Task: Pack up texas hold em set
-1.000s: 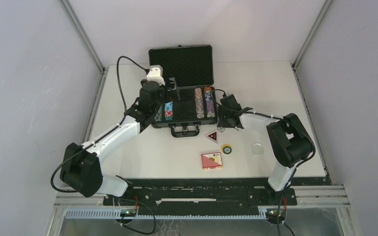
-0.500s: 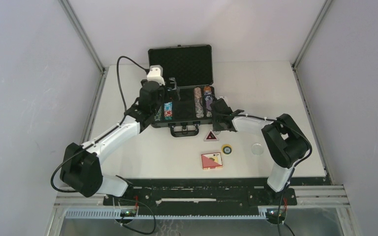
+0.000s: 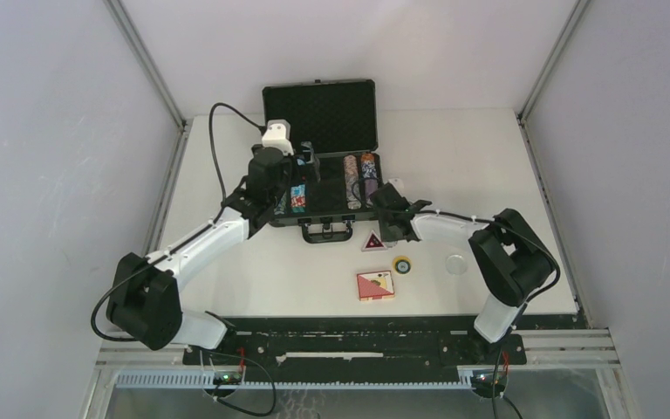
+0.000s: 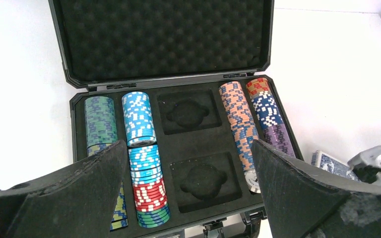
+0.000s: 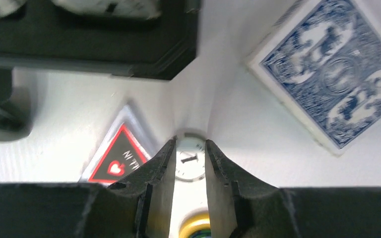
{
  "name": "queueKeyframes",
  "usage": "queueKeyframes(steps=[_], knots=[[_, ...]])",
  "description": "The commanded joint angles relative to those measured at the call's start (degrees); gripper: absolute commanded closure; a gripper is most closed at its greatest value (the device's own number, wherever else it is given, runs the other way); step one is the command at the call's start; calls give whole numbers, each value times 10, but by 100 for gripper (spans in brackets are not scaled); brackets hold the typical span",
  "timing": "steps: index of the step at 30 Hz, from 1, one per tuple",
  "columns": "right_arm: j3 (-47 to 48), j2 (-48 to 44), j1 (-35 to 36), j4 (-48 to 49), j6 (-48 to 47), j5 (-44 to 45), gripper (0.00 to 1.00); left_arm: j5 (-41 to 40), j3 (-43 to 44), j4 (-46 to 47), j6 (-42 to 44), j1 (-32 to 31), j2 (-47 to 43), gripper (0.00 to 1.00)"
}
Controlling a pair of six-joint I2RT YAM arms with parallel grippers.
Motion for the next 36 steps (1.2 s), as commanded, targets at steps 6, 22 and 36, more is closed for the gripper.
queueKeyframes(steps=[6,22,36], knots=[[-9,-12,69,-13,22,-31,64,6,-16,33,-2,1,-16,0],[-31,-65,80,25,53,-92,71,3,-29,33,-6,1,-31,0],[-39,-160,98,-79,27,-24,1,-37,-52,16,-60,-2,-53,0]])
